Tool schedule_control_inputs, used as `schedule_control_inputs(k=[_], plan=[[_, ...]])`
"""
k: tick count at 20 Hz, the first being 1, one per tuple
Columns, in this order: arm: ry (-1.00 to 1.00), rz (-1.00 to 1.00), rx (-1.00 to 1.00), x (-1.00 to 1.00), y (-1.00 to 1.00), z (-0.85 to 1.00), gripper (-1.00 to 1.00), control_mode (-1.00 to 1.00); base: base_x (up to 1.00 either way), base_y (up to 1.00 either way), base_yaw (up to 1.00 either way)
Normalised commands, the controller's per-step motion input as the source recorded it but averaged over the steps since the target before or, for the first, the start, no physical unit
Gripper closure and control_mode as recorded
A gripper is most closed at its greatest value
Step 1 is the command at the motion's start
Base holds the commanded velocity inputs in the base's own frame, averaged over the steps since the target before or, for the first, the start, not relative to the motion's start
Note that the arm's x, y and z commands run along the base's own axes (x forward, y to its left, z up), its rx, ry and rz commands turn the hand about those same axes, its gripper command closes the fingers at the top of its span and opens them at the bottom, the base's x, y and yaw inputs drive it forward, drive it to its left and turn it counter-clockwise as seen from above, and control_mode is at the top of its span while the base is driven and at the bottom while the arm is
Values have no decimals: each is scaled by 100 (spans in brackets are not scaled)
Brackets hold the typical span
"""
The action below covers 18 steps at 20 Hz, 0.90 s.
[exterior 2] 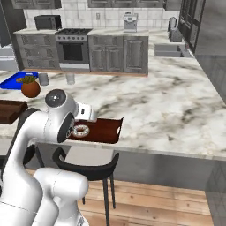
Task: Take the donut and cake from the fridge and place them on the empty tray on the dining counter.
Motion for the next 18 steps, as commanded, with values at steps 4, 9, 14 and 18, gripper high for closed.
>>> schedule_control_inputs(k=[4,9,14,18], plan=[[17,11,0,53,-2,-34,100,-100,0,0,0],[19,7,0,41,0,-30,100,-100,0,0,0],[7,7,0,36,-9,-16,100,-100,0,0,0],[3,5,0,35,-20,-17,100,-100,0,0,0]])
